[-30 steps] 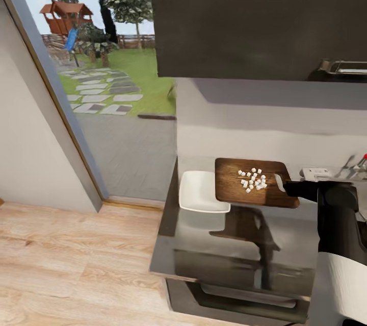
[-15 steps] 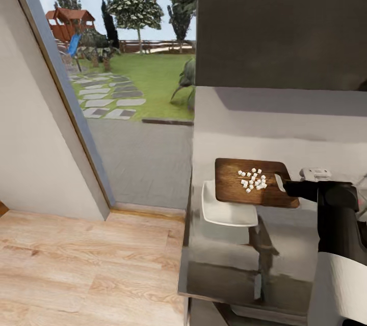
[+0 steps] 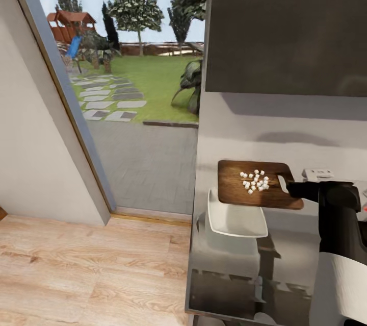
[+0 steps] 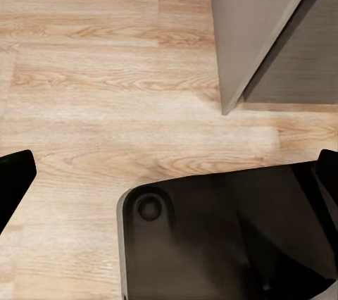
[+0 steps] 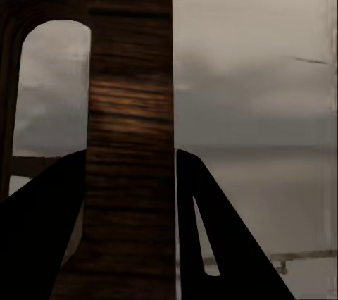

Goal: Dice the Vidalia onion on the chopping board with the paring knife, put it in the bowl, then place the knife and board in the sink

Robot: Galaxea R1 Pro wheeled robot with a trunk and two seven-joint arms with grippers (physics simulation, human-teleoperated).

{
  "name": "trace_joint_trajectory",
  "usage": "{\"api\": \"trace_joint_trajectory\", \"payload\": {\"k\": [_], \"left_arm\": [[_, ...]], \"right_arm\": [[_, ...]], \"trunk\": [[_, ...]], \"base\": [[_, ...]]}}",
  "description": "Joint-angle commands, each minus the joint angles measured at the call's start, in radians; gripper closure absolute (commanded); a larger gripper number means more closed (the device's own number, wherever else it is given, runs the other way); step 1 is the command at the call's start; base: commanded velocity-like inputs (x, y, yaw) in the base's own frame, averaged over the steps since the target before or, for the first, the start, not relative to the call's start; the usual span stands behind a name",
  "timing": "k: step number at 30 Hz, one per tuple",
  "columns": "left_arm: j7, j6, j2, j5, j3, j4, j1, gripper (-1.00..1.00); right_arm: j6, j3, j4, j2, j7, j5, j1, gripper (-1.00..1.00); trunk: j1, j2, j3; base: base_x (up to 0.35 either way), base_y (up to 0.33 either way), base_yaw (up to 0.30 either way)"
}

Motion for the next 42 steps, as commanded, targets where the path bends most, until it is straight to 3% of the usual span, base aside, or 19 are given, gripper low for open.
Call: {"api": "trace_joint_trajectory", "payload": {"k": [1, 11, 17, 22, 29, 34, 42], "left_arm": [[-0.006, -0.001, -0.001, -0.007, 0.008, -0.002, 0.0, -1.0], [-0.006, -0.001, 0.0, -0.007, 0.008, -0.002, 0.0, -1.0], [-0.006, -0.001, 0.0, -0.007, 0.008, -0.002, 0.0, -1.0], [-0.006, -0.001, 0.0, -0.007, 0.008, -0.001, 0.0, -1.0], [-0.006, -0.001, 0.0, -0.007, 0.008, -0.002, 0.0, -1.0], [-0.006, -0.001, 0.0, -0.007, 0.008, -0.002, 0.0, -1.0], [-0.006, -0.001, 0.0, -0.007, 0.008, -0.002, 0.0, -1.0]], "right_arm": [[0.003, 0.0, -0.001, 0.0, 0.011, 0.023, -0.001, 1.0], [-0.011, 0.004, -0.002, -0.004, 0.013, 0.095, -0.001, 1.0], [-0.058, 0.005, -0.003, -0.005, 0.013, 0.101, -0.001, 1.0], [-0.142, 0.007, -0.013, -0.017, 0.011, 0.102, -0.001, 1.0], [-0.163, 0.06, -0.021, -0.02, 0.008, 0.102, -0.002, 1.0], [-0.171, 0.121, -0.021, -0.02, -0.005, 0.102, -0.002, 1.0], [-0.197, 0.135, -0.022, -0.02, -0.052, 0.102, -0.002, 1.0]], "trunk": [[0.001, -0.002, -0.002], [0.001, -0.002, -0.002], [0.001, -0.002, -0.002], [0.001, -0.002, -0.002], [0.001, -0.002, -0.002], [0.001, -0.002, -0.002], [0.001, -0.002, -0.002]], "base": [[0.0, 0.0, 0.0], [0.0, 0.0, 0.0], [0.0, 0.0, 0.0], [0.0, 0.0, 0.0], [0.0, 0.0, 0.0], [0.0, 0.0, 0.0], [0.0, 0.0, 0.0]]}}
